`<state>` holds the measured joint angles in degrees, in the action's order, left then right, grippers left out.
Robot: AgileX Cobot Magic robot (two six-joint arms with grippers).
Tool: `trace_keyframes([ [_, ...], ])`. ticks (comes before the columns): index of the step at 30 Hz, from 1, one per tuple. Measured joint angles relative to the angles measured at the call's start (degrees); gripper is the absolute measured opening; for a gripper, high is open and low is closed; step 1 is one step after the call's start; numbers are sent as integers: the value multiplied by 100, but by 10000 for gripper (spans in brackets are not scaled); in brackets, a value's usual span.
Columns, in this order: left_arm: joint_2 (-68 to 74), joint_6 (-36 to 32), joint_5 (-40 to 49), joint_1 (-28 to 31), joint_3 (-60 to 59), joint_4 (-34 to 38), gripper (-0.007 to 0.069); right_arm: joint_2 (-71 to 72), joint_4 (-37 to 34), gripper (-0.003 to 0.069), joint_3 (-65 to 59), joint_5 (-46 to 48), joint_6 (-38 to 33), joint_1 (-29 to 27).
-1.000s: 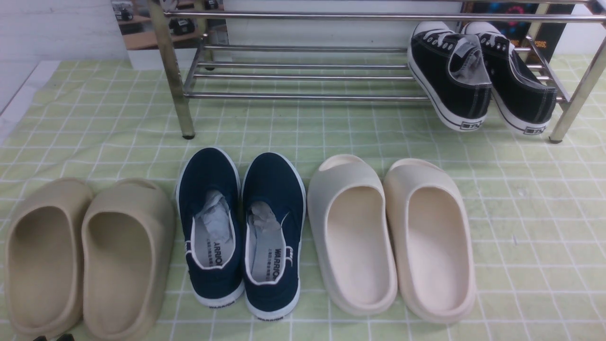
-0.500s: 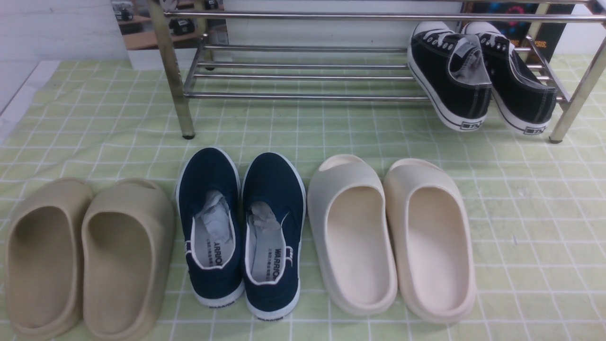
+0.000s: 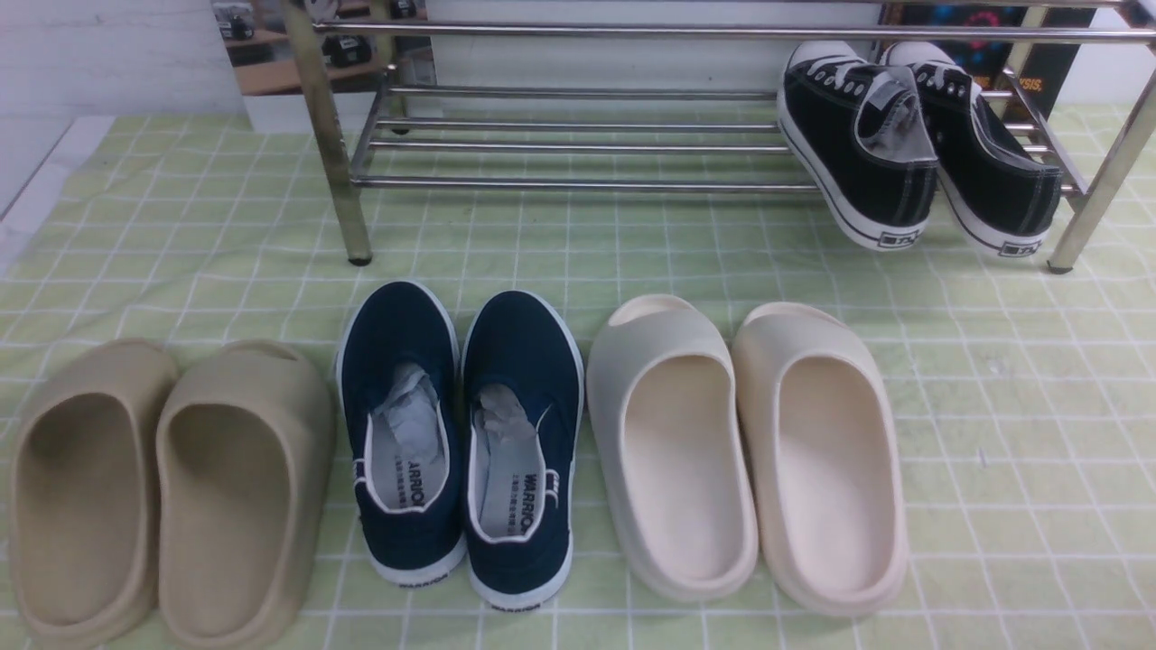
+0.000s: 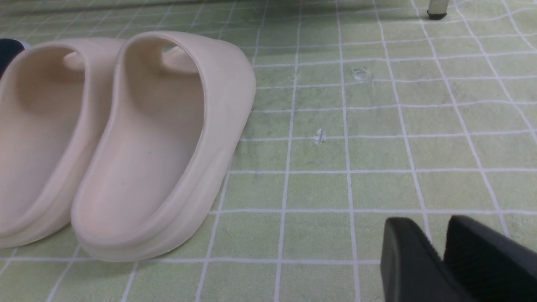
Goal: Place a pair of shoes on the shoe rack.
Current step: Use the left arm to grab the shoe closest to it
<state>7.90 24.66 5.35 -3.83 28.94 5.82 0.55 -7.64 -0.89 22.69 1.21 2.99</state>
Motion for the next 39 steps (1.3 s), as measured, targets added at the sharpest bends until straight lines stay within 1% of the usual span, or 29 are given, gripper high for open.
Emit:
trace_keyframes([
  [1, 142, 0, 254, 0, 155, -14, -13, 0, 0, 177, 0, 0, 0, 0],
  [2, 816, -24, 1215, 0, 681, -105, -13, 0, 0, 179, 0, 0, 0, 0],
  [5, 1893, -44, 2008, 0, 1233, -293, -13, 0, 0, 183, 0, 0, 0, 0],
  [8, 2789, -44, 2247, 0, 1367, -342, -13, 0, 0, 184, 0, 0, 0, 0],
  [10, 3650, -44, 2413, 0, 1408, -350, -13, 0, 0, 188, 0, 0, 0, 0],
  [11, 3785, -44, 2455, 0, 1418, -350, -13, 0, 0, 189, 0, 0, 0, 0],
  [13, 4613, -44, 2769, 0, 1527, -356, -13, 0, 0, 193, 0, 0, 0, 0],
  [17, 5804, -86, 3722, 0, 2070, -351, -13, 0, 0, 198, 0, 0, 0, 0],
  [18, 5918, -97, 3833, 0, 2107, -351, -13, 0, 0, 198, 0, 0, 0, 0],
  [21, 6779, -477, 4785, 0, 2755, -148, -13, 0, 0, 204, 0, 0, 0, 0],
  [22, 6821, -505, 4829, 0, 2821, -88, -13, 0, 0, 204, 0, 0, 0, 0],
  [23, 7098, -687, 5053, -24, 3012, 159, -13, 0, 0, 206, 0, 0, 0, 0],
  [25, 7323, -921, 5107, -235, 3158, 397, -13, 0, 0, 210, 0, 0, 0, 0],
  [27, 7467, -1021, 5060, -600, 3195, 441, -13, 0, 0, 213, 0, 0, 0, 0],
  [29, 7621, -1026, 5003, -1093, 3215, 304, -13, 0, 0, 216, 0, 0, 0, 0],
  [31, 7711, -970, 4929, -1359, 3215, 99, -13, 0, 0, 217, 0, 0, 0, 0],
  [32, 7820, -788, 4806, -1604, 3215, -145, -2, 0, 0, 219, 0, 0, 0, 0],
  [34, 7970, -423, 4551, -1772, 3215, -460, 40, 0, 0, 222, 0, 0, 0, 0],
  [37, 8154, 226, 4178, -1799, 3215, -825, 167, 0, 0, 227, 0, 0, 0, 0],
  [39, 8295, 511, 4000, -1799, 3219, -994, 281, 0, 0, 230, 0, 0, 0, 0],
])
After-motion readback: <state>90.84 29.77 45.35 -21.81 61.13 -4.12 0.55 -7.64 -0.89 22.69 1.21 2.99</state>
